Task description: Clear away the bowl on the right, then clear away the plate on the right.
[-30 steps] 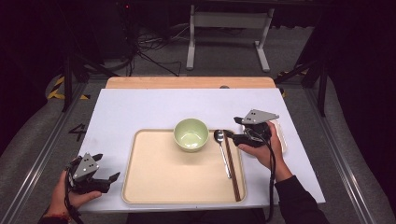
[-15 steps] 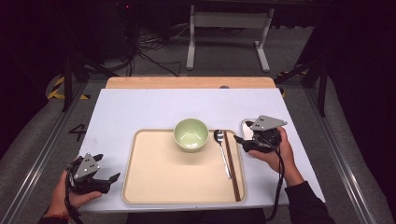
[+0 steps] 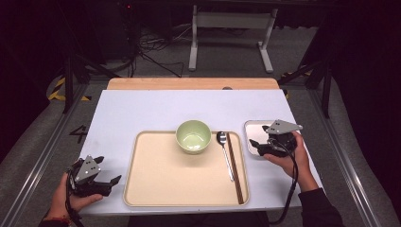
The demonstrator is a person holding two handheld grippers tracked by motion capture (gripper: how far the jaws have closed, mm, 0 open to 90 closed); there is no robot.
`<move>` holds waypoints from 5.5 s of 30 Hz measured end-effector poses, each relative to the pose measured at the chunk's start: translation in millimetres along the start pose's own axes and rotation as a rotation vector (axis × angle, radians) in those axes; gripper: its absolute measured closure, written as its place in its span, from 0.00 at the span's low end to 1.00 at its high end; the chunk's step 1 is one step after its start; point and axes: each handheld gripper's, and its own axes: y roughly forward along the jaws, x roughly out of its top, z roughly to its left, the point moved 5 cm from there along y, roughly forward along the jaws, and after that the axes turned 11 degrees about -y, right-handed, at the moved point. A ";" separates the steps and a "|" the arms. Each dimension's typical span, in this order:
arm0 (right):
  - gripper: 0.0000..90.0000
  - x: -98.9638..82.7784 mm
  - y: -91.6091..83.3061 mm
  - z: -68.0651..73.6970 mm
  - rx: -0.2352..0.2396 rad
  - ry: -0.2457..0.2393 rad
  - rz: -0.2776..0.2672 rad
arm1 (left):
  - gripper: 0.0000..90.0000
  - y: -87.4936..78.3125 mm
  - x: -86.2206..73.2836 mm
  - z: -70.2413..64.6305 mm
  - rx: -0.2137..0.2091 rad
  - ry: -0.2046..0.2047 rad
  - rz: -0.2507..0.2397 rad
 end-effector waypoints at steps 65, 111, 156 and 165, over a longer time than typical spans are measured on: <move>1.00 -116.4 23.8 -79.2 0.071 0.686 0.083 | 0.12 3.0 -0.3 6.4 0.013 0.006 0.011; 1.00 -70.0 -44.1 -76.8 0.004 0.597 -0.222 | 0.12 1.6 -2.1 -0.5 0.018 0.015 0.026; 1.00 30.4 -18.1 7.8 0.215 0.316 -0.276 | 0.12 0.6 -1.3 1.8 0.026 0.011 0.018; 1.00 52.5 -1.2 36.4 0.281 0.220 -0.257 | 0.12 0.6 -1.4 1.7 0.024 0.009 0.018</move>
